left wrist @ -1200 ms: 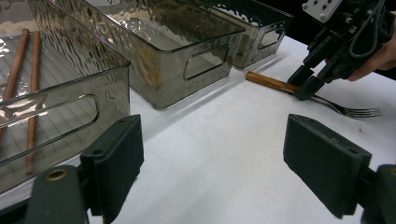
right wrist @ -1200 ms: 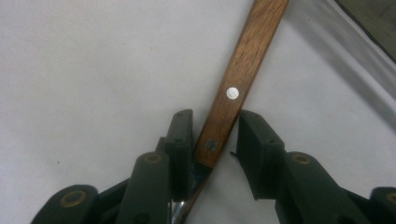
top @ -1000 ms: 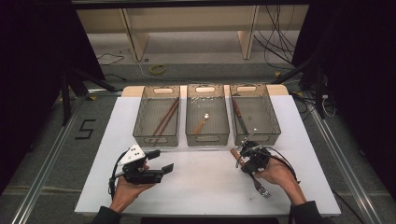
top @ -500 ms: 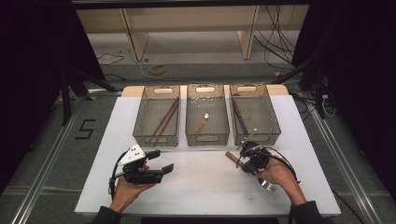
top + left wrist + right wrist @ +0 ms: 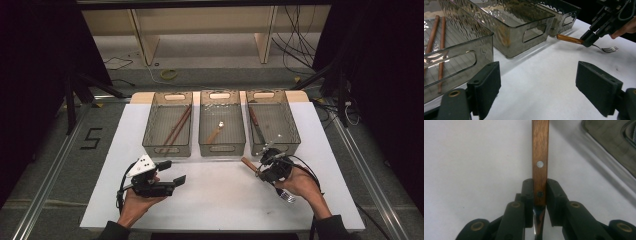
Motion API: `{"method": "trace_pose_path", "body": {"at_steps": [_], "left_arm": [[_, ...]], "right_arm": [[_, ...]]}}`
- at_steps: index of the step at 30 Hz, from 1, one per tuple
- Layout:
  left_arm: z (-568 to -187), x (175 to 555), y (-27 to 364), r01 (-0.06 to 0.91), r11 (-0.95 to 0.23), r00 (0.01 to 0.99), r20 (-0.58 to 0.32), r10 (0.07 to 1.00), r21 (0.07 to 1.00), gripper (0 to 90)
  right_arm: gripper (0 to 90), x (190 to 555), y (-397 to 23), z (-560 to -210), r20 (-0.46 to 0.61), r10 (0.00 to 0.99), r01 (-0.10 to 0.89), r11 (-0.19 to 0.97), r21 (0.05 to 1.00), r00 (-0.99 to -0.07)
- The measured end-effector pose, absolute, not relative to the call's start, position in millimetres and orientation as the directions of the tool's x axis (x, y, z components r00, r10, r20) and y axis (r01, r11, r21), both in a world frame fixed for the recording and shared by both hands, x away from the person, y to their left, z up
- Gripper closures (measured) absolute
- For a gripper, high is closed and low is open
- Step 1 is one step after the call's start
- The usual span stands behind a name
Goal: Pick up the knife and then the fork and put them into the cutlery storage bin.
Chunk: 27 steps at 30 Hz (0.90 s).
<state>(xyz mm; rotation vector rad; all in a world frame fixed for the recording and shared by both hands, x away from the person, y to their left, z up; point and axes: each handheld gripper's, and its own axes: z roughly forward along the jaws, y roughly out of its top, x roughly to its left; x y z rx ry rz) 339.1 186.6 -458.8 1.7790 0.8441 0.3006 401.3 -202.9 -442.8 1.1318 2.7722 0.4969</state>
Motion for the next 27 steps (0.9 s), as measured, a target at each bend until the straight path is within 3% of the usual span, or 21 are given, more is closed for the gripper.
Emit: {"method": "trace_pose_path", "body": {"at_steps": [27], "left_arm": [[-459,339,187,0.392,-0.157,0.716,-0.193,0.671,0.906,19.5]], "right_arm": [[77.9,401,-233,-408,0.078,0.722,0.643,0.555,0.529,-0.687]]}}
